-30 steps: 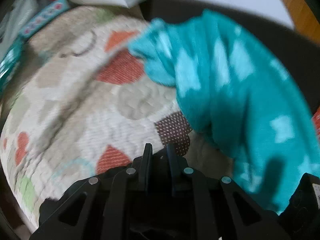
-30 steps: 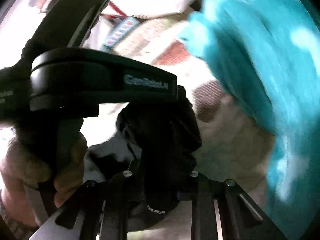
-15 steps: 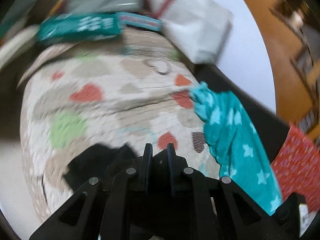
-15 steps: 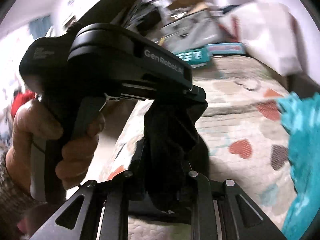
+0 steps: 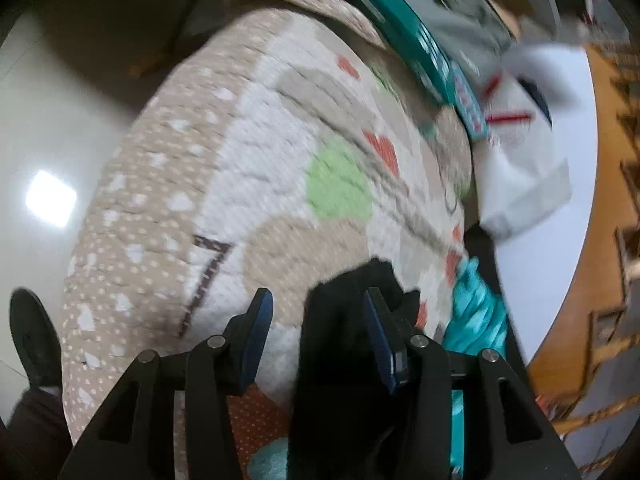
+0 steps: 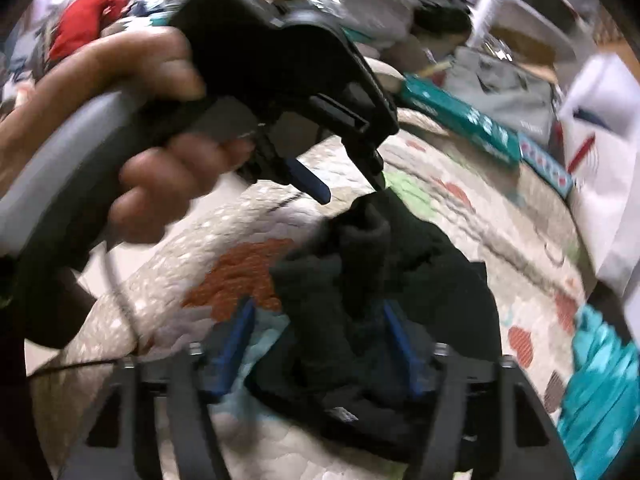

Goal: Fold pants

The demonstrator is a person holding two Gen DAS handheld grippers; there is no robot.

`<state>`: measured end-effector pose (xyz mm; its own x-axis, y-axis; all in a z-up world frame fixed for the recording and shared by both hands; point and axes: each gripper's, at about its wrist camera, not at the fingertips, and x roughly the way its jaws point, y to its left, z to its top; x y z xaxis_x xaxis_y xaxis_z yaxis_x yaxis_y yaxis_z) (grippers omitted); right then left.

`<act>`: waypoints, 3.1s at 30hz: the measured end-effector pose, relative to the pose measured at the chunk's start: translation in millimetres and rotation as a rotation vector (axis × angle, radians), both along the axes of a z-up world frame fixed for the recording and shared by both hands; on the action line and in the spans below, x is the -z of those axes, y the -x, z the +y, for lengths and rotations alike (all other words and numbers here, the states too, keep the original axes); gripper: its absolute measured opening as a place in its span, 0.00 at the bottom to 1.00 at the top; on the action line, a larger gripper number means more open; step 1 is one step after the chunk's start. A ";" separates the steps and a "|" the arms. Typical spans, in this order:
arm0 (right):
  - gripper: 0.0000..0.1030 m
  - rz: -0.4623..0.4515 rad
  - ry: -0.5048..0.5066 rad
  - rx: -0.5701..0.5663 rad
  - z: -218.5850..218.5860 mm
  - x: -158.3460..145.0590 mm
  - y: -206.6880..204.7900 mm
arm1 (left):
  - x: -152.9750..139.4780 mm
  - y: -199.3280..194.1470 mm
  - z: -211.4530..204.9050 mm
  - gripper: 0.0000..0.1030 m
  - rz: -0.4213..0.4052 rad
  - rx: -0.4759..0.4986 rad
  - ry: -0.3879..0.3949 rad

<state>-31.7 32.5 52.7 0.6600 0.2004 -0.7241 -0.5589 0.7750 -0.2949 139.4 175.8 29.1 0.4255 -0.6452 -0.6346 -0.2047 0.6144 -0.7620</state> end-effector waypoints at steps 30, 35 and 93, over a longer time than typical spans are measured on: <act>0.47 0.481 -0.271 0.359 -108.2 -9.7 -180.6 | -15.6 31.5 -65.1 0.56 0.003 0.135 -0.437; 0.01 0.463 -0.166 0.317 -93.7 -10.6 -190.6 | -13.0 30.5 -63.0 0.63 0.013 0.117 -0.428; 0.75 0.230 -0.593 0.535 -190.8 -34.3 19.8 | -49.4 233.7 -133.5 0.77 -0.285 0.070 -0.918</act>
